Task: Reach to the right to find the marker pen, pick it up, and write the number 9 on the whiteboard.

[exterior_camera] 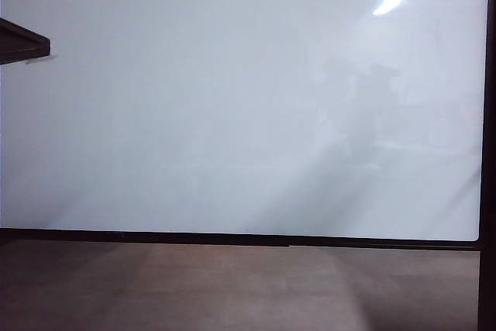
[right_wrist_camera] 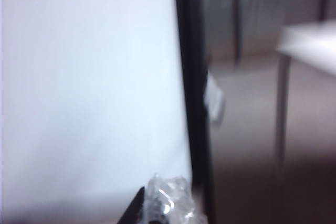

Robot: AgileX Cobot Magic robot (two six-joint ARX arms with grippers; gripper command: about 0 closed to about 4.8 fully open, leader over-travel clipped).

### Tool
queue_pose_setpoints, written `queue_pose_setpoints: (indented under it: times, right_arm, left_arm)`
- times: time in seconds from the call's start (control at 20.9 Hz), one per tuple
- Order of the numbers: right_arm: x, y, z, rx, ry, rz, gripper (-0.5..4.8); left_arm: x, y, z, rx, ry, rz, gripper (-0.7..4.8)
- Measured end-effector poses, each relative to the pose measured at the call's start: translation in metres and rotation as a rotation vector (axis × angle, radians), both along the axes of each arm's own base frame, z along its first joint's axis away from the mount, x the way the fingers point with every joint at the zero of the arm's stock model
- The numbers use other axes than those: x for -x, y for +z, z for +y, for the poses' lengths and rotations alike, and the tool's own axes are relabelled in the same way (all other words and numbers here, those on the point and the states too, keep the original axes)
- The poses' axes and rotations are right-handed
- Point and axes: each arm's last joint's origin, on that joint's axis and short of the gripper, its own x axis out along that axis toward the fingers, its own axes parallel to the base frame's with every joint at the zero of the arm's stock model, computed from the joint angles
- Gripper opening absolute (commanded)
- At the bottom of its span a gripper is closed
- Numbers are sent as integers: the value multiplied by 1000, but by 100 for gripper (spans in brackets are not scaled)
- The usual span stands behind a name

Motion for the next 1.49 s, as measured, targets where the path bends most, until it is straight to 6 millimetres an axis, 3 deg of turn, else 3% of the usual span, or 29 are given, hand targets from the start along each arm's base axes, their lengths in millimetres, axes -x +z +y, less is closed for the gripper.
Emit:
queue_pose_setpoints:
  times: [0.05, 0.19, 0.29, 0.38, 0.48, 0.58, 0.72, 0.82, 0.96, 1.1, 1.49]
  right_arm:
    - [4, 17, -1, -10, -47, -68, -6]
    - [23, 96, -4, -32, -144, -298, -6]
    - [13, 146, -3, 100, -148, -313, -5]
    - [-14, 166, -6, 163, -166, -265, -5]
    - [-70, 154, -24, 186, -114, -115, -6]
    - [-107, 136, -45, 87, 13, -59, -6]
    - [-140, 108, -68, -18, 84, -12, 5]
    - [-159, 81, -80, -50, 75, 77, 57]
    - [-179, 50, -84, -48, 122, 151, 113]
    - [-191, 23, -89, -44, 125, 227, 257]
    - [-209, -22, -98, 31, 117, 227, 275]
  left_arm:
    - [0, 0, 0, -3, 0, 3, -5]
    - [0, -4, 0, -23, 0, 29, -5]
    - [0, -5, 0, -35, 0, 44, -5]
    - [0, -7, 0, -44, -1, 55, -5]
    - [0, -7, 0, -46, 0, 57, -5]
    - [0, -7, 0, -46, 0, 57, -5]
    - [0, -7, 0, -46, -2, 57, -5]
    - [0, -7, 0, -46, -2, 57, -5]
    - [0, -7, 0, -47, -1, 58, -5]
    - [0, -11, 0, -72, 2, 90, -5]
    - [0, -9, 0, -58, 3, 72, -5]
